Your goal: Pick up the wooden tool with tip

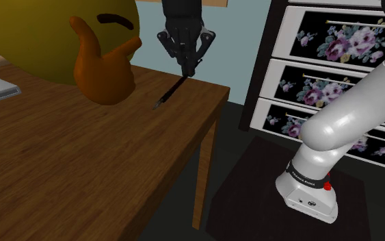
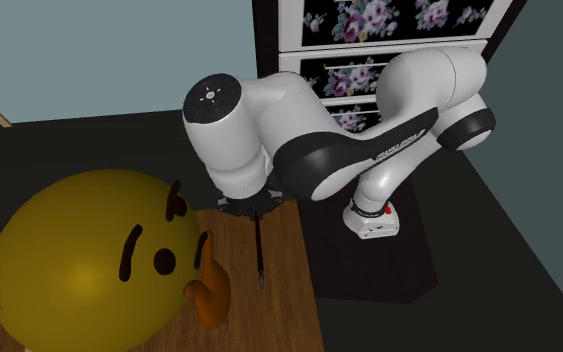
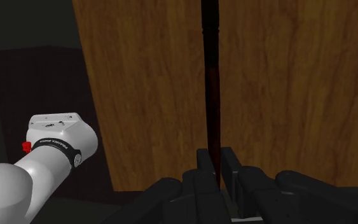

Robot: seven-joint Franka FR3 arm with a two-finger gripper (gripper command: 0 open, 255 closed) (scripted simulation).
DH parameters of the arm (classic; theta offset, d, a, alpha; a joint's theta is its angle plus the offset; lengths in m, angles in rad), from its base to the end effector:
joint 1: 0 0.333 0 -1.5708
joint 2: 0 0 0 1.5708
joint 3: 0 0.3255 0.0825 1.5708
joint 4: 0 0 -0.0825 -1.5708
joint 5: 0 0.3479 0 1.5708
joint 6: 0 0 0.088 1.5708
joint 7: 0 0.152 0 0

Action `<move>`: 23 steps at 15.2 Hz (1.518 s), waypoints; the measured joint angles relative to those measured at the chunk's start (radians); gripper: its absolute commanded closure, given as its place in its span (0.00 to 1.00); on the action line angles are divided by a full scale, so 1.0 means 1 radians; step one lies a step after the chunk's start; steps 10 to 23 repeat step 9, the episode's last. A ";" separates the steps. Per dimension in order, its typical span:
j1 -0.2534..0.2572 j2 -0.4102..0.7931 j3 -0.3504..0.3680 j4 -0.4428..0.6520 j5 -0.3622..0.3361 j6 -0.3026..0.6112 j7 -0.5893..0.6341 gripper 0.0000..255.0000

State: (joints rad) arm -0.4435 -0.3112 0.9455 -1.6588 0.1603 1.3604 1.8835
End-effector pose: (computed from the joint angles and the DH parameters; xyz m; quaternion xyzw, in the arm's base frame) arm 0.3357 0.2850 0.6098 0.7645 -0.6404 0.0209 0.0703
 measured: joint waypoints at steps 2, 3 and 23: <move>-0.005 0.015 0.009 0.035 -0.009 -0.024 0.008 1.00; -0.006 0.015 0.006 0.047 -0.010 -0.037 0.007 1.00; -0.026 0.084 0.051 0.176 -0.054 -0.118 0.043 1.00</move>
